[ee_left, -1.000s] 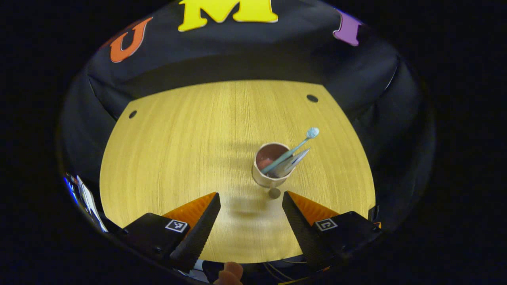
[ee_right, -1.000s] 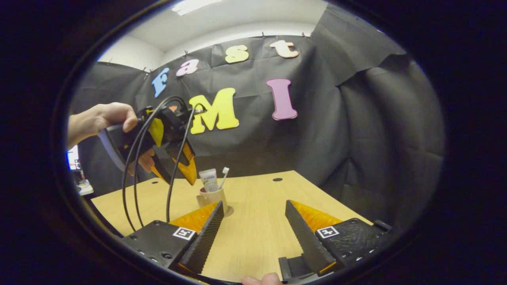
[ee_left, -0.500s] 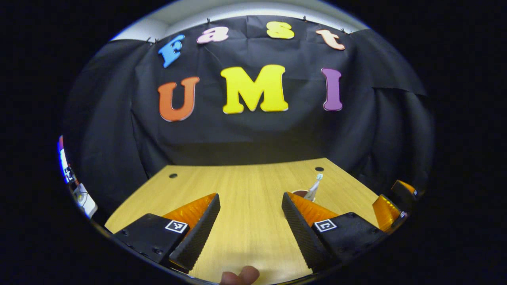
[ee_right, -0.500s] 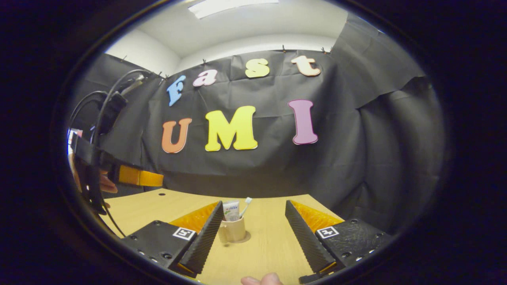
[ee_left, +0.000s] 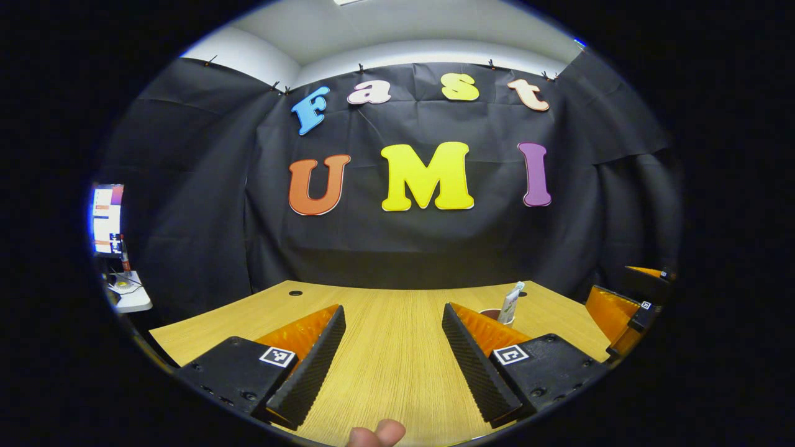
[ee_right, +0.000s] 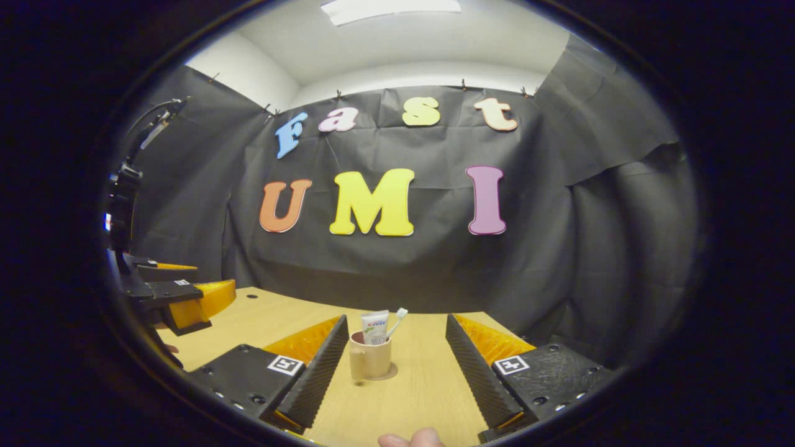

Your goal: Put the toothbrush and toothpaste on the desktop into the cup, then pick up the cup and place it on the coaster on the desktop.

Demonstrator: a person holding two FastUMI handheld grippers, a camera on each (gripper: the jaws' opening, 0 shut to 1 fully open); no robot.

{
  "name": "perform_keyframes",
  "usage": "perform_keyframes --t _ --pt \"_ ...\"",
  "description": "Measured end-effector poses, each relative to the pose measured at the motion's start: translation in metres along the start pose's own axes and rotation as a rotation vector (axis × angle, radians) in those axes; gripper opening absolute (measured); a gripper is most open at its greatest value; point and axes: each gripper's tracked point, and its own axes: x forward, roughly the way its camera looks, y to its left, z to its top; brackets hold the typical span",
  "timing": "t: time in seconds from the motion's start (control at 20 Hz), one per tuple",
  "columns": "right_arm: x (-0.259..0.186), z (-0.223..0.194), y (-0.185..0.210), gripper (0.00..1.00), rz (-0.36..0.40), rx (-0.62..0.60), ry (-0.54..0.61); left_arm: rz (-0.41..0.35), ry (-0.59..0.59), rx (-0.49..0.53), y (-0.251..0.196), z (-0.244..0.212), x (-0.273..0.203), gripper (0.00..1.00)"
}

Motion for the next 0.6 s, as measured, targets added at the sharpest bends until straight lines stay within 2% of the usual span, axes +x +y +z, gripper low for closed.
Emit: perform_keyframes --t 0.25,0.5,0.6 --pt "-0.003 0.003 -0.003 0.95 -0.026 0.019 0.014 -0.022 -0.033 0.010 -0.004 0.003 -0.003 0.99" --pt "-0.009 0.008 -0.022 0.95 -0.103 0.009 0.013 -0.050 -0.054 0.021 -0.010 0.007 -0.003 0.99" --pt "-0.011 0.011 -0.021 0.94 -0.103 0.023 0.012 -0.053 -0.057 0.030 -0.011 0.008 -0.005 0.99"
